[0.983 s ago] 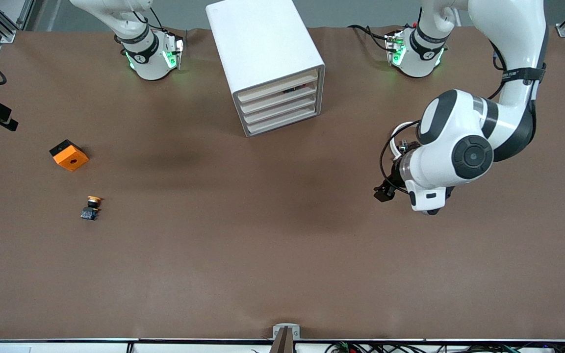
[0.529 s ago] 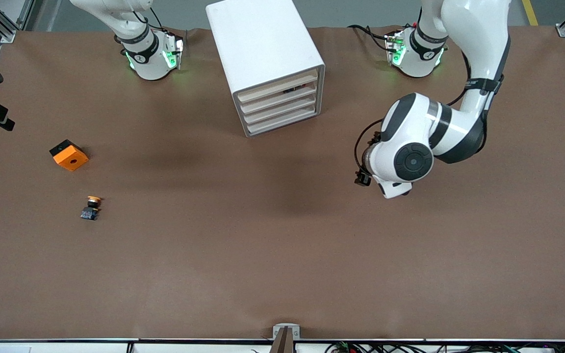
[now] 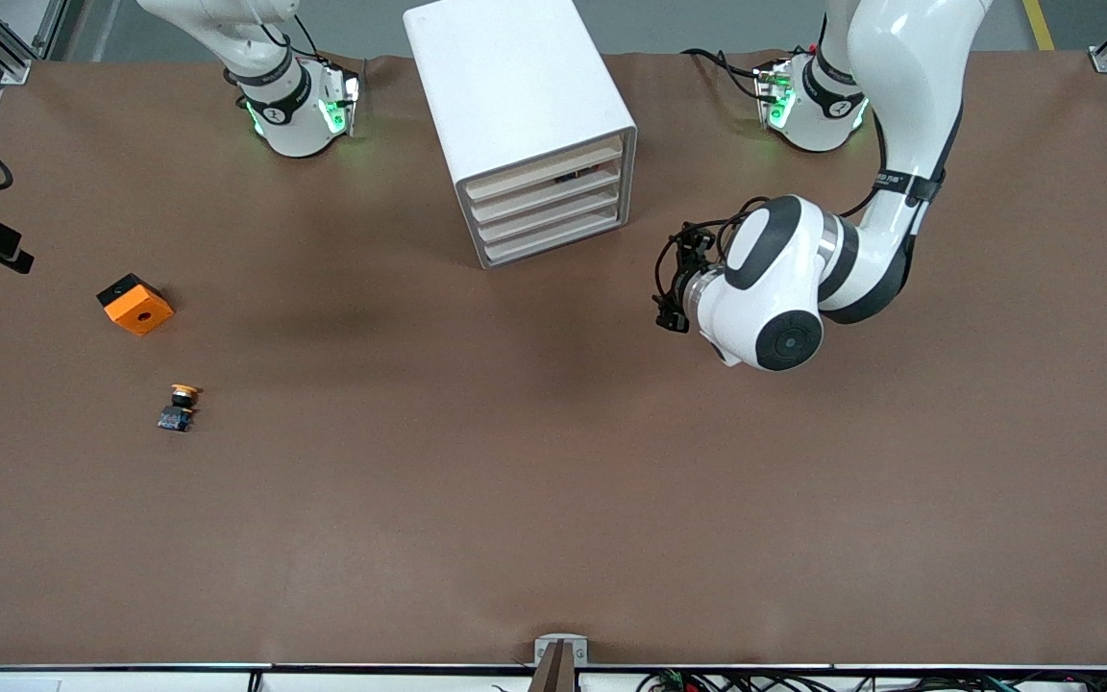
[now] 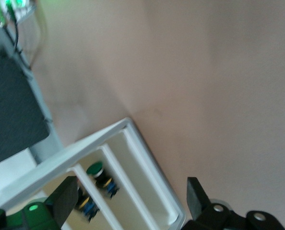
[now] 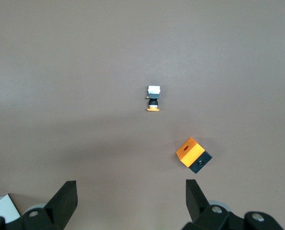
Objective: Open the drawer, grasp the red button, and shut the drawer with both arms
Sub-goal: 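Move the left gripper toward the white cabinet's drawer handle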
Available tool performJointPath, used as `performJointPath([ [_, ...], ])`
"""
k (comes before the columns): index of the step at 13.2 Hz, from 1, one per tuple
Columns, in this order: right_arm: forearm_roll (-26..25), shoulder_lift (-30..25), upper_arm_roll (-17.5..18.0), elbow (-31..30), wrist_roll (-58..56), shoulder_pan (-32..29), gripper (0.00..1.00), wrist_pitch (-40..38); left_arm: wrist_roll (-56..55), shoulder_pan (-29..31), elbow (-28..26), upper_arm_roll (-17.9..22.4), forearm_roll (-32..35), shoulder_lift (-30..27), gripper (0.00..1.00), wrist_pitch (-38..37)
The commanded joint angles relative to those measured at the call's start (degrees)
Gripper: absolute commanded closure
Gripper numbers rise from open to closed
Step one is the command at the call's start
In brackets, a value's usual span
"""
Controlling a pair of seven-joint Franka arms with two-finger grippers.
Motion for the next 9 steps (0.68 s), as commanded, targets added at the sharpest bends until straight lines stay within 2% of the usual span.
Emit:
performJointPath([
  [1, -0.4, 3.4, 0.6, 1.7, -0.7, -1.4, 0.00, -0.5, -1.8, 1.0, 0.4, -0.4, -5.5, 2.6, 0.00, -1.1],
  [9, -0.5, 5.6, 0.6, 1.7, -0.6, -2.4, 0.00, 1.8, -1.9, 1.1, 2.3, -0.2, -21.1, 9.1, 0.00, -1.1],
])
